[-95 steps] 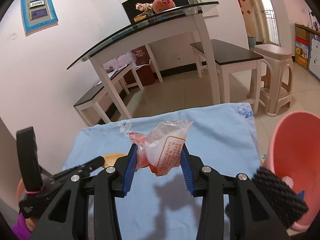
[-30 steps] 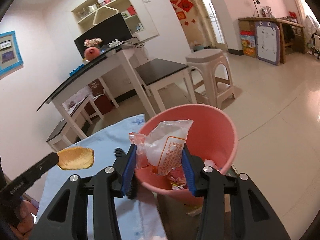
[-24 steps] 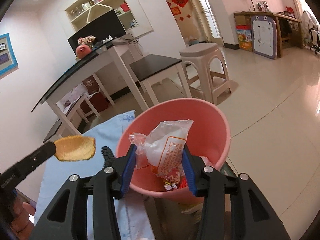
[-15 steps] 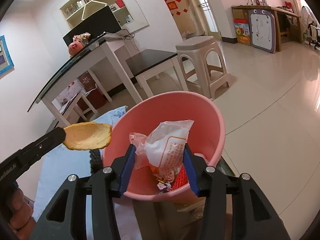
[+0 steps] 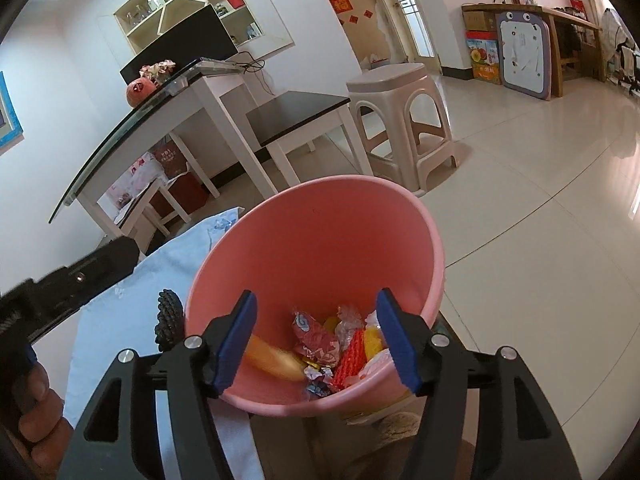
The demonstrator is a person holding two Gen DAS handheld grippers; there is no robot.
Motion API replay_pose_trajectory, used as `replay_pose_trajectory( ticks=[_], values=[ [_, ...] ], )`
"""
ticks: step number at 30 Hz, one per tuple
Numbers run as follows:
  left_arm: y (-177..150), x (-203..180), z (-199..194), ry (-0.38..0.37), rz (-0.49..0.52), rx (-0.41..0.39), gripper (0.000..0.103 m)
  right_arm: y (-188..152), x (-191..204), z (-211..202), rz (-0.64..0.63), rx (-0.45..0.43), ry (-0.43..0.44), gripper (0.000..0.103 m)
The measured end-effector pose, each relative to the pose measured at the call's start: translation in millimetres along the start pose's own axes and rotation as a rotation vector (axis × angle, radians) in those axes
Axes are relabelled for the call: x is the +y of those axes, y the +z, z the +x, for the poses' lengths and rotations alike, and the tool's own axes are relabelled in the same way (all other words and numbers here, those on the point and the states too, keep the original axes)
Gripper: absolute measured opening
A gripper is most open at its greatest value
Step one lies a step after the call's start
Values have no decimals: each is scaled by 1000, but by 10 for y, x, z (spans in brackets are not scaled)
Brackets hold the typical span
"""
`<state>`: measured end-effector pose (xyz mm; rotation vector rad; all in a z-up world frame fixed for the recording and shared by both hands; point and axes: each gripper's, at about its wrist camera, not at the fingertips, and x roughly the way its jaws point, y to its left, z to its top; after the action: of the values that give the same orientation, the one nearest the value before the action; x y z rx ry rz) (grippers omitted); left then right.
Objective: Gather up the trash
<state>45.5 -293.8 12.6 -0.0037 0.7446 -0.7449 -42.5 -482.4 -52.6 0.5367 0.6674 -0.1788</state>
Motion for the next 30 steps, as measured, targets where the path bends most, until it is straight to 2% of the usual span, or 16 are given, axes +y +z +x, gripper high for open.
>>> replay_pose_trajectory(
  ticks=[7,14,17,24,30],
  values=[
    [29,24,-155,9,12,-32,33,-63,84,-111,-31,-14,50,61],
    [11,195,-431,53,6,-80,33,-117,381,-239,-98,-24,176,61],
    [-31,284,-527,72,-8,-83,33,-166,543,-246,-138,-14,204,61],
    [-182,492,-733,129,-26,-82,33,-279,847,-157,-205,28,221,61],
    [-316,671,-817,159,-64,-73,33,-331,1048,17,-256,65,194,61]
  ],
)
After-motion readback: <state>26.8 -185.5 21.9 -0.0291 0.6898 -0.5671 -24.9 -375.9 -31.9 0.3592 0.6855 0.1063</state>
